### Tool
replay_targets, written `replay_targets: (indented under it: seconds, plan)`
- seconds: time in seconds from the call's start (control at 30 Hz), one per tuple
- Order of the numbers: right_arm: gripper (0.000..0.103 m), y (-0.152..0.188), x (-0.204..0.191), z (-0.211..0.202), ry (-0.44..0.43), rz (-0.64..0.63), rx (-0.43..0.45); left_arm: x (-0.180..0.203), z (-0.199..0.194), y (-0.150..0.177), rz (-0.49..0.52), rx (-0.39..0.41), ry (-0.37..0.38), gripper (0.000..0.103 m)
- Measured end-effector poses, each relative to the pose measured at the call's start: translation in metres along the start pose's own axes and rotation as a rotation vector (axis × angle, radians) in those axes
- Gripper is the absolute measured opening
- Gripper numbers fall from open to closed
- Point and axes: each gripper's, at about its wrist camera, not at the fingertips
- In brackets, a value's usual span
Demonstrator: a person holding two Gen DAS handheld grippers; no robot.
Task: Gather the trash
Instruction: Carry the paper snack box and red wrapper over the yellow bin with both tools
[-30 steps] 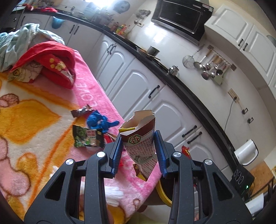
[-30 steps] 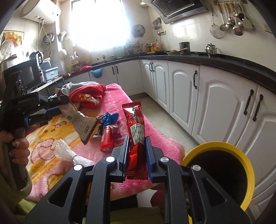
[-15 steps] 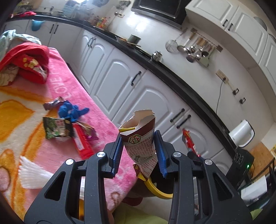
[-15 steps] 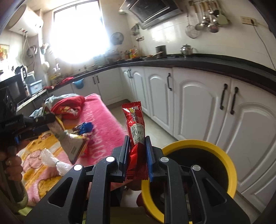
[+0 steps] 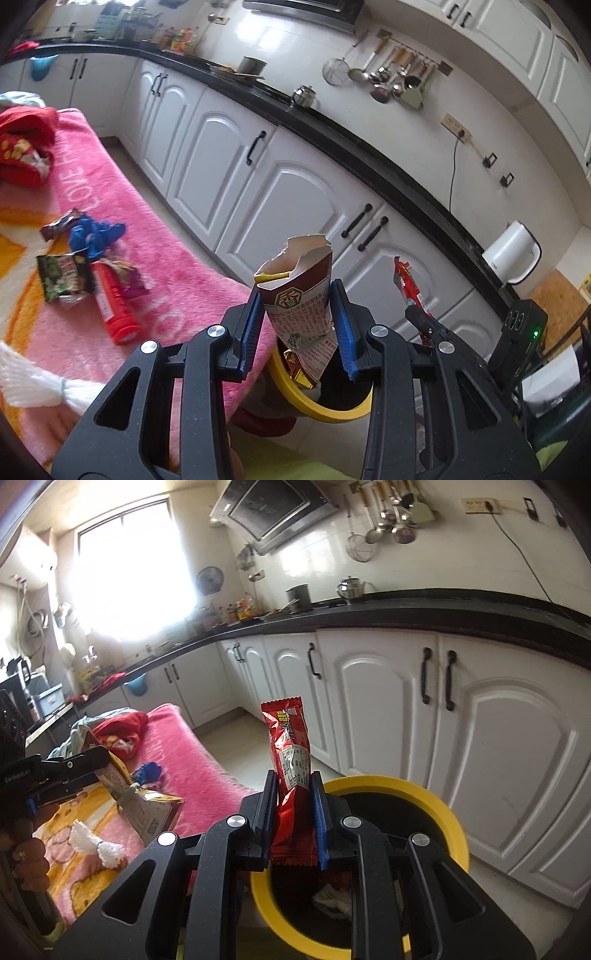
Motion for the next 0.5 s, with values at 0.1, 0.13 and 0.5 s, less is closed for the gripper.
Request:
replay_targets:
  seconds: [0.1, 0.13, 0.5]
  plan:
    - [0.017, 0.002, 0.012, -0.004, 0.028, 0.014, 0.004, 0.012, 0.010, 0.003, 0.027, -0.013, 0.015, 0.028]
    - [0.017, 0.003, 0.016, -0.006, 0.037, 0.022, 0.005, 0.017, 0.013, 0.004, 0.035, -0.017, 0.018, 0.028]
    - [0.017, 0.015, 0.053, -0.015, 0.108, 0.091, 0.006, 0.048, 0.052, 0.023, 0.114, -0.082, 0.041, 0.028]
Point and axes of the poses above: each gripper's, at about its wrist camera, not at the fingertips, and z roughly the way its jaws point, x to its right, y to its underside, and after that the axes turned 8 degrees about x, right-handed
